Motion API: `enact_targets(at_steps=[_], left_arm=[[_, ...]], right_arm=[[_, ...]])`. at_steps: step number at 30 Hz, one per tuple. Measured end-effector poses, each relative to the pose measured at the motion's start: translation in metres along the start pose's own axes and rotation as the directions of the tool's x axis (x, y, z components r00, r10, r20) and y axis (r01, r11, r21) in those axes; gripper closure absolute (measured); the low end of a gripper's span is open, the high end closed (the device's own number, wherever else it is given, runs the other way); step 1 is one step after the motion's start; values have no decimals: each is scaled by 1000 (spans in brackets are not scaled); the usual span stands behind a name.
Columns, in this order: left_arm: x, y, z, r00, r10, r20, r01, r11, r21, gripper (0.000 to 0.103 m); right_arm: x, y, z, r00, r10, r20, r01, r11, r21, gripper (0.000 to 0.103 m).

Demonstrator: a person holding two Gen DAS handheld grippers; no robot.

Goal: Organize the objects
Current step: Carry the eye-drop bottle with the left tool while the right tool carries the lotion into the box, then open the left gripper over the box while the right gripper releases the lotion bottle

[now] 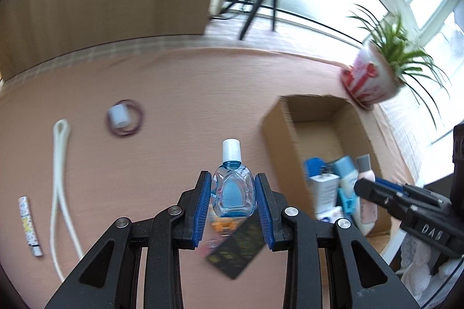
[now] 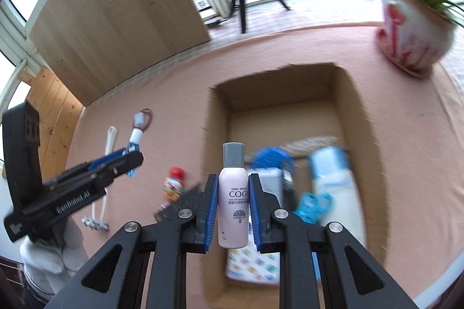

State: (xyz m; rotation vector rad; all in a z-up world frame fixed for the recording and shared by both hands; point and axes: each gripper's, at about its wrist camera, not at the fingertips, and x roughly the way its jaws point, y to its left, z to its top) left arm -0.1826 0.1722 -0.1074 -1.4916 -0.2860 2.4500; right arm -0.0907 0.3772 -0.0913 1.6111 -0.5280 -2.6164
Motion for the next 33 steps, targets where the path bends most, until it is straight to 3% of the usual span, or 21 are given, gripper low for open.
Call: enact_targets(at_steps=[16, 26, 30, 33], left_arm=[[32, -100, -8, 997, -57, -52, 64, 989, 131, 70], [36, -117, -19, 996, -59, -73, 69, 987, 143, 69], [32, -116, -21, 995, -68, -79, 78, 987, 140, 64], [26, -110, -22, 995, -68, -69, 76, 988, 131, 64]], right_arm=[[-18, -53, -46, 1000, -19, -20, 20, 997, 68, 84], [-16, -56, -51, 1000, -20, -23, 21, 998, 64, 84], [-16, -52, -53, 1000, 1, -31, 0, 998, 57, 74], [-17, -48, -54, 1000, -6, -27, 8, 999, 49, 73]])
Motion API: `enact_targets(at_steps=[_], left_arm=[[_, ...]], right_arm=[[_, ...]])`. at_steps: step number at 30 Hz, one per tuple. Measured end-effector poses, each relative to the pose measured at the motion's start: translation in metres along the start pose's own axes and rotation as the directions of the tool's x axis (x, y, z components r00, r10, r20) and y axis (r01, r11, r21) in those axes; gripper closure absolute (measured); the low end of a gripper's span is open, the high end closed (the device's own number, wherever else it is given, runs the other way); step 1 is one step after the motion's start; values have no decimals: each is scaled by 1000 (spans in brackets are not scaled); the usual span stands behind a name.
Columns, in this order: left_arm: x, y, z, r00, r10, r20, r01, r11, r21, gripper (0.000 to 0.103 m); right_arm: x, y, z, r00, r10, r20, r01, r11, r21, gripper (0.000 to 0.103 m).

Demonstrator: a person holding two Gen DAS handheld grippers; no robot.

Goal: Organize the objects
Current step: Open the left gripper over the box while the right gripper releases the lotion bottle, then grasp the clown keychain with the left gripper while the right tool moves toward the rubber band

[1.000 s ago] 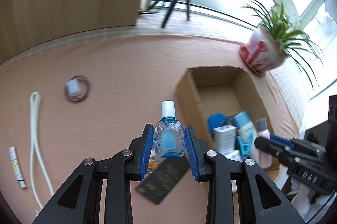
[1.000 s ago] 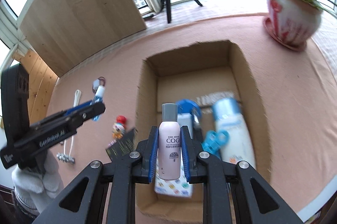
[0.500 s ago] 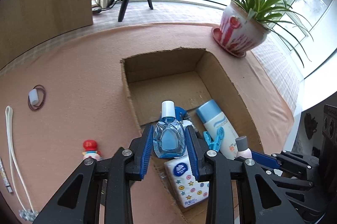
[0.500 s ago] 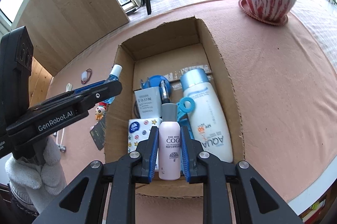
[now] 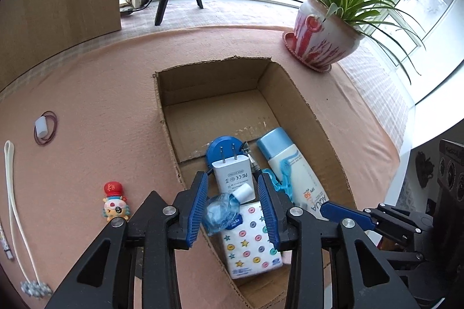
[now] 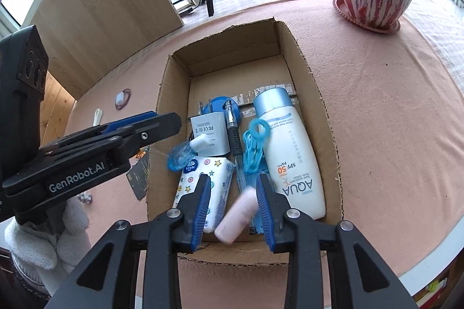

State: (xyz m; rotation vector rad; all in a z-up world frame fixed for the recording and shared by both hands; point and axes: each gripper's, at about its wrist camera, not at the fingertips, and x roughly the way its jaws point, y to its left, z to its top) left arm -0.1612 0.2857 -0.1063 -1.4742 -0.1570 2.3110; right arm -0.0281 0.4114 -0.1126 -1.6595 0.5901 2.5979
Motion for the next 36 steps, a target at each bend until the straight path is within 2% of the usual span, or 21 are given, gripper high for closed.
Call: enact_targets(at_steps=[6, 11, 19, 21, 36], left_arm=[[-15, 23, -7, 1000, 7, 19, -6, 999, -40, 64], [-26, 63, -11, 999, 32, 22, -30, 994, -104, 64], [-17, 119, -22, 998, 59, -38, -65, 980, -186, 64], [-10, 125, -23, 997, 49, -60, -60, 978, -200, 64], [35, 126, -27, 982, 124, -145, -146, 978, -150, 64]], right_arm=[[-1, 5, -3, 1000, 19, 0, -19, 1000, 12, 73], [-2, 8, -8, 999, 44, -1, -44, 999, 28, 73], [-3, 10, -17, 999, 52, -7, -52, 998, 42, 73], [-3, 9, -18, 999, 51, -10, -50, 998, 48, 73], [-4, 9, -24, 999, 48, -19, -46, 997, 62, 73]])
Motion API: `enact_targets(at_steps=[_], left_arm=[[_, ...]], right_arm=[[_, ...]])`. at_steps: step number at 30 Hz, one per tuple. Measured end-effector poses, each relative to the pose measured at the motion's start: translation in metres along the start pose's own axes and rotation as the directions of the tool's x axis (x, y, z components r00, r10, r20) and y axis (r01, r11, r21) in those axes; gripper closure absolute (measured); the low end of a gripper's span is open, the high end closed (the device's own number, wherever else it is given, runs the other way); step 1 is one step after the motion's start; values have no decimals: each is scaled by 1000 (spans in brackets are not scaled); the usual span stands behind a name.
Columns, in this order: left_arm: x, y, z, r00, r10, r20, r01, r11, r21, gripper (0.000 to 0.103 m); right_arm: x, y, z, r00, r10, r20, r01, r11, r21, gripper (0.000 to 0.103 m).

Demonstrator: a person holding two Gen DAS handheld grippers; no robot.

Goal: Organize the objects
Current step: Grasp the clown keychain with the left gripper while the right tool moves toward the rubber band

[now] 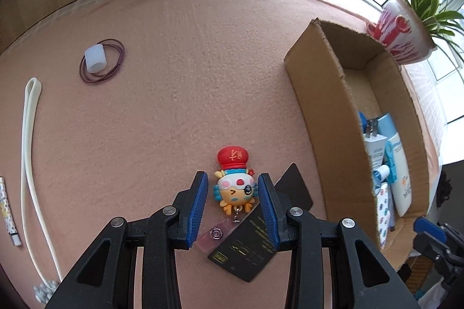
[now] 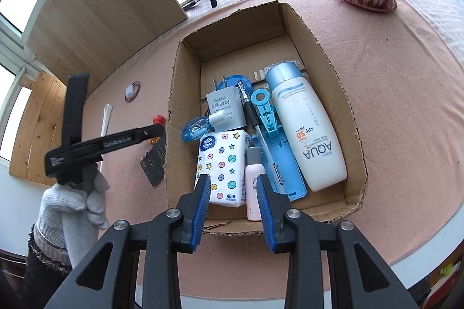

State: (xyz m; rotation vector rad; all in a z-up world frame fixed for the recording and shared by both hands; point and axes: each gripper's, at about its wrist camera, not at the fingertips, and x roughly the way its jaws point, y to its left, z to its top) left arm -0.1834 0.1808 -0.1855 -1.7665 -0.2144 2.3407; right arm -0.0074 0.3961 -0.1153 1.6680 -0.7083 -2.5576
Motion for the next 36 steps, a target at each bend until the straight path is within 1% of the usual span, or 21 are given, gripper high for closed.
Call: enact_targets(at_steps=[3, 5, 9, 14, 19, 25, 28, 31, 35, 36], left_arm=[[-1, 1, -2, 1000, 6, 10, -6, 1000, 7, 66], [-1, 3, -4, 1000, 19, 14, -19, 1000, 11, 72], [-4, 13, -7, 999, 25, 26, -25, 1000, 7, 72], [-12, 32, -13, 999, 38, 38, -37, 999, -23, 73], [-23, 54, -28, 998, 46, 53, -43, 997, -65, 73], [-34, 74, -54, 997, 51, 61, -45, 994, -104, 73], [-40, 83, -66, 997, 50, 64, -42, 992, -118, 73], [-45, 91, -77, 997, 40, 67, -31, 990, -138, 73], [-52, 95, -91, 997, 34, 69, -23, 989, -148, 73], [-53, 97, -94, 997, 32, 71, -20, 988, -155, 73]], right_arm=[[-1, 3, 1, 1000, 6, 1, -6, 1000, -4, 73], [-1, 7, 2, 1000, 10, 0, -10, 1000, -9, 73], [0, 17, 3, 1000, 22, -2, -22, 999, -27, 73], [4, 34, 8, 999, 33, -7, -34, 997, -65, 73], [13, 58, 21, 999, 43, -12, -44, 992, -120, 73], [30, 103, 50, 998, 58, -8, -58, 972, -229, 73], [46, 128, 71, 996, 89, -19, -91, 958, -272, 73], [69, 151, 94, 996, 86, -28, -90, 949, -303, 73], [110, 180, 123, 993, 91, -75, -110, 942, -316, 73], [121, 188, 130, 990, 103, -95, -129, 940, -315, 73]])
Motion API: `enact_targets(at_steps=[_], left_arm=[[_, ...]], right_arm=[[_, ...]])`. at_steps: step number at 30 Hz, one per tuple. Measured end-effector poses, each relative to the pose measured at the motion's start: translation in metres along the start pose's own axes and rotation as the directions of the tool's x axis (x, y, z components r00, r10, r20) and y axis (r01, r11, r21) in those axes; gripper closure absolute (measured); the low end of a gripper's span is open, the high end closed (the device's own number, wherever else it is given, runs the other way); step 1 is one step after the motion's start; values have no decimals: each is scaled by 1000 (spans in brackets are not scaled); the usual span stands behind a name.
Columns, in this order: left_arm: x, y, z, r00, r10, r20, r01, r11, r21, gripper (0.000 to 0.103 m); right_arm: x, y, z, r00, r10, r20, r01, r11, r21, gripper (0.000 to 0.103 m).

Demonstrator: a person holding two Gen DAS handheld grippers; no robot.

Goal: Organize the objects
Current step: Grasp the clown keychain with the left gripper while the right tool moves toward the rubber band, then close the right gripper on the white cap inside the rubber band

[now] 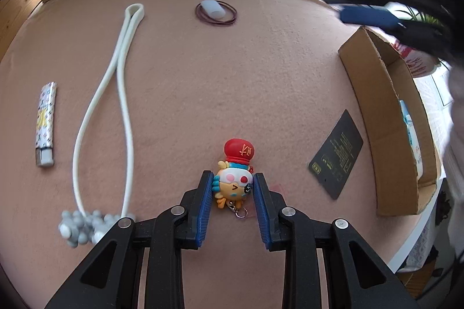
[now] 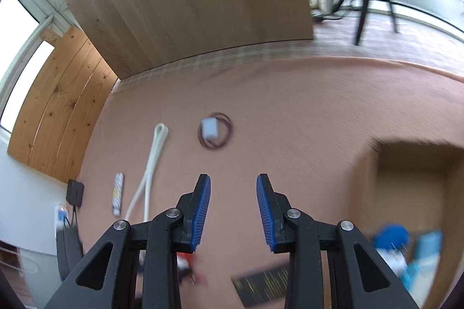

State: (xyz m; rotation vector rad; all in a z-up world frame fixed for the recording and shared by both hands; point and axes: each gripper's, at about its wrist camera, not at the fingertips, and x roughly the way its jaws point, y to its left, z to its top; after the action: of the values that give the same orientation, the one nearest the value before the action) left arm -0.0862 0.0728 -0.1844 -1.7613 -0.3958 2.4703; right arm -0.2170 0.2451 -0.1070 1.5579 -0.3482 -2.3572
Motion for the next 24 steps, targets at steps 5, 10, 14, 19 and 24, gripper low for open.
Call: enact_targets(at_steps=[5, 10, 14, 19, 24], left_arm=[[-5, 14, -6, 1000, -22, 2, 22, 999, -30, 73], [-6, 18, -7, 999, -31, 7, 32, 999, -33, 73], [-8, 24, -7, 998, -57, 13, 58, 997, -48, 73], [-9, 27, -6, 997, -70, 20, 70, 996, -52, 74], [-8, 27, -3, 996, -81, 21, 82, 995, -57, 74]], right_arm=[[57, 16, 37, 995, 26, -92, -26, 1000, -7, 73], [105, 25, 60, 986, -42, -164, 41, 999, -10, 69], [126, 33, 67, 977, -83, -194, 76, 996, -43, 66], [136, 49, 69, 968, -151, -199, 124, 982, -143, 61], [142, 63, 63, 949, -242, -201, 184, 945, -268, 62]])
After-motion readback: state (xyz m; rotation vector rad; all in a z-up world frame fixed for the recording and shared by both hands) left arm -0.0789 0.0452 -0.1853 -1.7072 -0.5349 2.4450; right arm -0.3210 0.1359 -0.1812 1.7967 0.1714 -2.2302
